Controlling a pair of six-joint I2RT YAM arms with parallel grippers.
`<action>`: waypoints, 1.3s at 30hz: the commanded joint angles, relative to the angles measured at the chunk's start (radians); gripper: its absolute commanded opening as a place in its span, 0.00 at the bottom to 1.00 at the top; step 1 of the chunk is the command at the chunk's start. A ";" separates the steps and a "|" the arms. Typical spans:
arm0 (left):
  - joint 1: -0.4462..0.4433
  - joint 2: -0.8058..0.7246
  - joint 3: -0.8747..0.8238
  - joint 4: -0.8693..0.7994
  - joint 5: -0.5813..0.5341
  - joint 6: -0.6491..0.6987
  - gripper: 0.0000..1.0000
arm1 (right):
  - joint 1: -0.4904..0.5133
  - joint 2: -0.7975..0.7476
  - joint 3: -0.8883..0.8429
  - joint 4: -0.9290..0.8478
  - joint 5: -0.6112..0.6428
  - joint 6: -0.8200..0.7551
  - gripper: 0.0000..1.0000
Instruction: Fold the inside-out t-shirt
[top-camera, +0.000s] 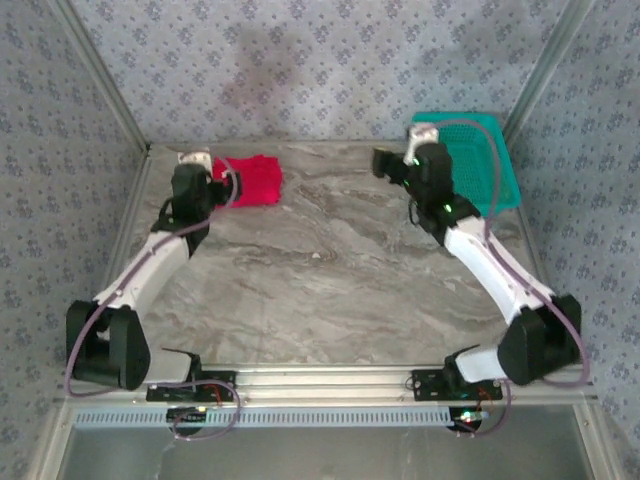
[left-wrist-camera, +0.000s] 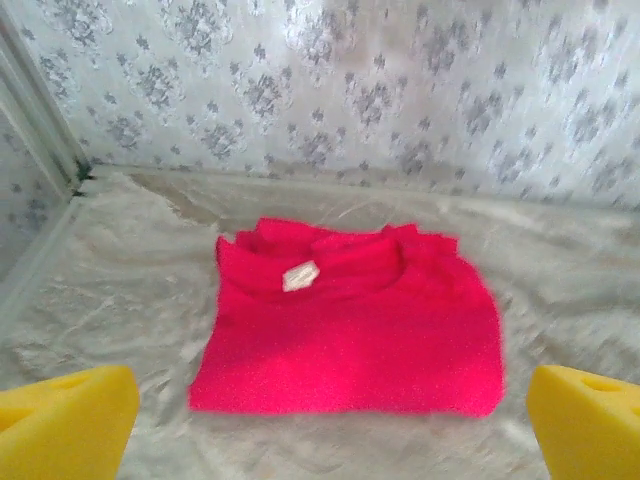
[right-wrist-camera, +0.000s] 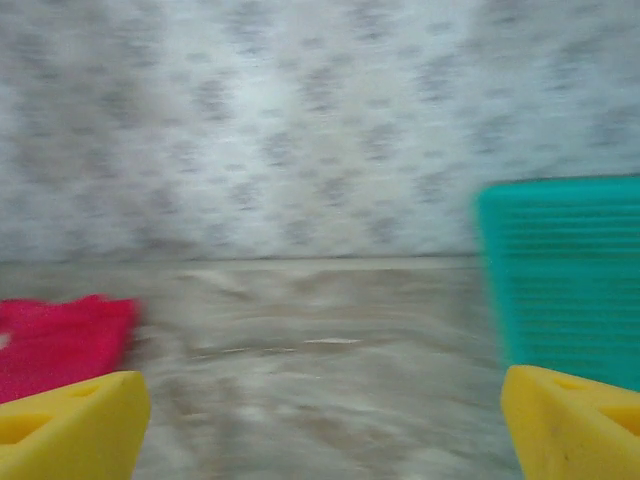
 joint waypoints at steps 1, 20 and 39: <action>0.006 0.005 -0.182 0.170 -0.104 0.180 1.00 | -0.092 -0.035 -0.289 0.144 0.155 -0.155 0.95; 0.188 0.204 -0.522 0.776 0.116 0.105 1.00 | -0.314 0.160 -0.748 0.841 0.018 -0.168 1.00; 0.221 0.205 -0.489 0.710 0.183 0.087 1.00 | -0.312 0.176 -0.741 0.861 0.027 -0.181 1.00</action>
